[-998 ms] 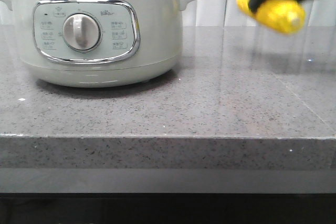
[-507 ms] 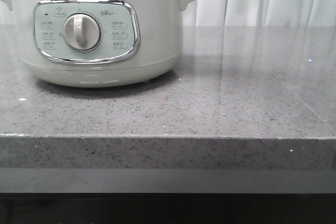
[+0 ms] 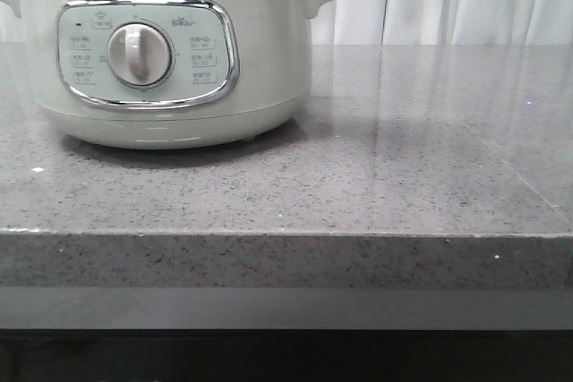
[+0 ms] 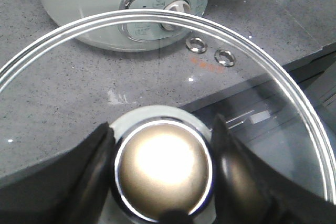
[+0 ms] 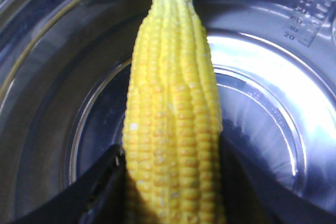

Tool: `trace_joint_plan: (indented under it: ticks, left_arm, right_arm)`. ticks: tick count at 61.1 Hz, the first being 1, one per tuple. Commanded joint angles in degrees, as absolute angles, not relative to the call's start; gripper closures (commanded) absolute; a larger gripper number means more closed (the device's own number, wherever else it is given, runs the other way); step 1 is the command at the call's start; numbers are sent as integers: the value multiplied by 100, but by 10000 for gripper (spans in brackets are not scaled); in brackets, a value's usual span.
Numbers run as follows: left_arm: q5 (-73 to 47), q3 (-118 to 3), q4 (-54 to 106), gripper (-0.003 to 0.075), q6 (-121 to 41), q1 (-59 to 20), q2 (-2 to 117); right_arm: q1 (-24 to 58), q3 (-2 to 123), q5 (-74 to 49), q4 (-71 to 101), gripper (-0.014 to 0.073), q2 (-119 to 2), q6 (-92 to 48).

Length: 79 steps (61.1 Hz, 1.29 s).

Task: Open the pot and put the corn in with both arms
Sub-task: 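Lift the corn with the right gripper and carry it over the pot, then lower the corn into the pot and open the right gripper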

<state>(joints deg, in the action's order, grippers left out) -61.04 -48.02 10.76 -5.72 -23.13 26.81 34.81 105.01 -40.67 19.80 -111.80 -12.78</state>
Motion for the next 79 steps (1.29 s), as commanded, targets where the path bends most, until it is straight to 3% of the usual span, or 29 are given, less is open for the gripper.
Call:
trace_joint_plan:
  ticks: [1,11,28,33,46,51,79]
  left_arm:
    - [-5334,-4986,1258,480,-549,-2347,2694]
    - [-5334,-4986,1258,480,-549,-2347,2694]
    - [-5334,-4986,1258,480,-549,-2347,2694]
    - [-5334,-4986,1258,480,-549,-2347,2694]
    - [-5334,-4986,1258,480,-549,-2347,2694]
    - [-5334,-4986,1258,480,-549,-2347,2694]
    - [-5334,-4986,1258,480,-549,-2347,2694]
  right_arm:
    - [3474,10706,-3918,2029,223,-10844,-1338]
    - [3469,10706,-3871,2029,104,-10821,-1338]
    - [3456,10706,-3976,2029,104,-10815,-1338]
    - [3456,10706,-3976,2029,177,-10808,-1338]
    - [3451,10706,-3869,2029,566,-10719,-1338]
    - [3451,10706,-3776,2029,659,-10656,-1338]
    - [2676,10526,-3637,1993,653,-9853,-1338]
